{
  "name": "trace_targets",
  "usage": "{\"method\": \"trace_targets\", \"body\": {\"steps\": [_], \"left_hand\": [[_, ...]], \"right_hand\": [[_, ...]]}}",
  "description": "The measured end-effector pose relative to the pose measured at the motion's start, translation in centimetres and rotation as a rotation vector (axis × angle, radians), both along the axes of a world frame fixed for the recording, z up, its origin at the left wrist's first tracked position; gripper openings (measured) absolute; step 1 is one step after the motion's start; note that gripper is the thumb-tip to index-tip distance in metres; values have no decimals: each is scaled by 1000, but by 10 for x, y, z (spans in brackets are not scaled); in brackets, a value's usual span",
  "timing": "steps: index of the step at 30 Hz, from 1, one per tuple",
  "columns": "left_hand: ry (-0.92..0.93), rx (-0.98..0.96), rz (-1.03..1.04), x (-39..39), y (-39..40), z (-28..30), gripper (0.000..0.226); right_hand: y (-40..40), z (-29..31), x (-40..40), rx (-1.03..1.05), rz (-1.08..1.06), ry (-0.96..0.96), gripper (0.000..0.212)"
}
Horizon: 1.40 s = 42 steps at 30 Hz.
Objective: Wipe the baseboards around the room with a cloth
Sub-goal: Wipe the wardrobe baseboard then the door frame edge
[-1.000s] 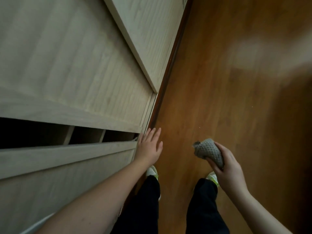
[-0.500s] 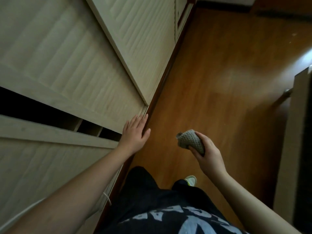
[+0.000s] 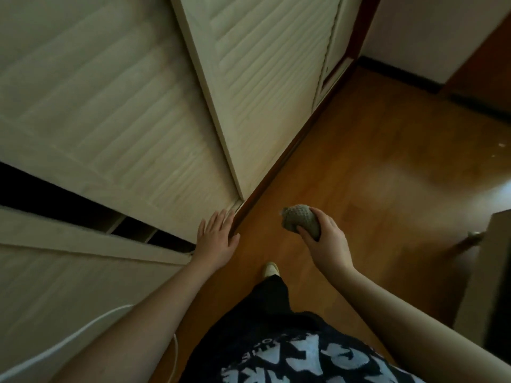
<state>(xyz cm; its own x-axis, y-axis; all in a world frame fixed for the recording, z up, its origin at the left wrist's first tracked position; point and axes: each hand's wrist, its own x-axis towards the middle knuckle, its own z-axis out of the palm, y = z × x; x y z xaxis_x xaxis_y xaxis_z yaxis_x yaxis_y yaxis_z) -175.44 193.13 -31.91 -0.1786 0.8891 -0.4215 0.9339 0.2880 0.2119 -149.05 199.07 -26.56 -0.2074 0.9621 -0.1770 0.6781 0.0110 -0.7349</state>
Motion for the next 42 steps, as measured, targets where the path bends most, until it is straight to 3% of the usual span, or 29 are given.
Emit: {"method": "trace_targets", "body": {"steps": [3, 11, 17, 25, 31, 42], "left_hand": [[-67, 23, 59, 20, 37, -2, 66], [-24, 27, 52, 38, 109, -3, 68], [27, 69, 236, 72, 122, -11, 69], [40, 95, 546, 181, 127, 1, 69], [73, 150, 670, 230, 108, 17, 70], [69, 145, 840, 259, 70, 12, 71]], "right_hand": [[32, 8, 25, 0, 10, -30, 53], [104, 8, 86, -66, -56, 2, 50], [172, -3, 120, -84, 109, 56, 50], [256, -14, 165, -148, 400, 95, 52], [269, -16, 164, -241, 500, 104, 55], [259, -6, 143, -204, 564, 108, 48]]}}
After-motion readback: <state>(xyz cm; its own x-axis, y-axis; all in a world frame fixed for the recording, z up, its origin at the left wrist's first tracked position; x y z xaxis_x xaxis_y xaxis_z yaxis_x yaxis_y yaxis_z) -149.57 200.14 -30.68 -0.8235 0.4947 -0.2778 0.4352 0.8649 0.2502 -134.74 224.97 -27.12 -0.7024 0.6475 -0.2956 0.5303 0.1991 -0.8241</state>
